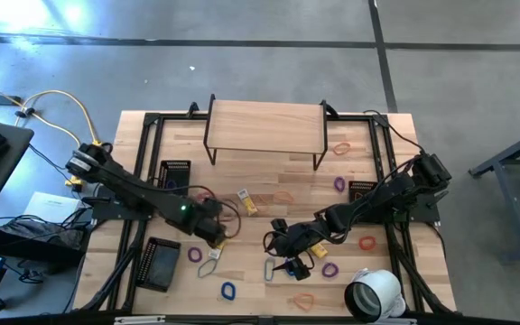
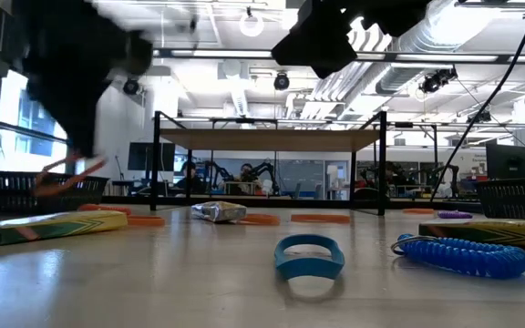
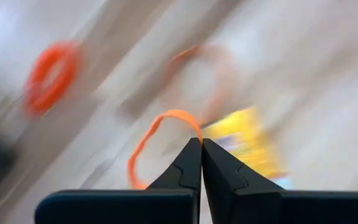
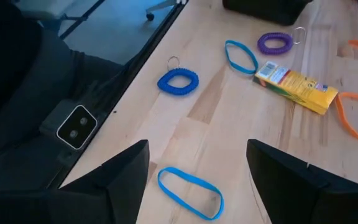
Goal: Pick & Place Office Desk Supplies
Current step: Put the orange rubber band into the top right black bin
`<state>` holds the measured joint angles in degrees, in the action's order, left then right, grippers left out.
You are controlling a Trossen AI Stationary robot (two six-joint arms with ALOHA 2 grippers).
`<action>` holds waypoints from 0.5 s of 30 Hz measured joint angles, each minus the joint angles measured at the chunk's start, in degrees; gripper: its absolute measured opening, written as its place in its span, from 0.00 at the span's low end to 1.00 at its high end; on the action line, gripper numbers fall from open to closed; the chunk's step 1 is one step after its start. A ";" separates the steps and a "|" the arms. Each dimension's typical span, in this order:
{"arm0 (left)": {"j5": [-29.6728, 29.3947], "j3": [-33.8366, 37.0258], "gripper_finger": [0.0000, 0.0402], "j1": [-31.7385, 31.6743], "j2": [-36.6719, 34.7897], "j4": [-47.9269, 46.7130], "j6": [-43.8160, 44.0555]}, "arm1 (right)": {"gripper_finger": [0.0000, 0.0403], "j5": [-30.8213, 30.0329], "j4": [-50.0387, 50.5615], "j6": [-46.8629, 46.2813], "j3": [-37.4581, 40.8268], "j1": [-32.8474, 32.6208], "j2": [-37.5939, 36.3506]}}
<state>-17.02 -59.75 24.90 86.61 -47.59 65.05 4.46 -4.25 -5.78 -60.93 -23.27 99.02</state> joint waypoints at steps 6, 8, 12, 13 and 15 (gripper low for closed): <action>-3.47 -1.33 0.00 2.98 0.83 25.22 -19.96 | 0.64 -4.45 -0.31 0.00 0.00 0.02 0.00; -3.28 -1.33 0.00 3.28 1.58 32.12 -24.60 | 0.64 -6.80 -0.35 0.00 0.00 0.02 0.00; -2.98 -1.33 0.00 2.97 2.57 40.04 -31.49 | 0.64 -7.99 -0.94 0.88 0.00 0.07 0.00; -2.74 -1.35 0.00 2.65 2.85 41.37 -32.12 | 0.64 -7.91 -1.30 1.38 0.00 0.05 0.00; -1.70 -1.37 0.00 2.07 3.33 42.30 -32.30 | 0.64 -7.61 -2.41 2.36 0.00 0.04 0.00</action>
<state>-18.73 -61.12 26.98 89.94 -5.29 32.75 -3.15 -6.66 -3.43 -60.93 -23.22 99.02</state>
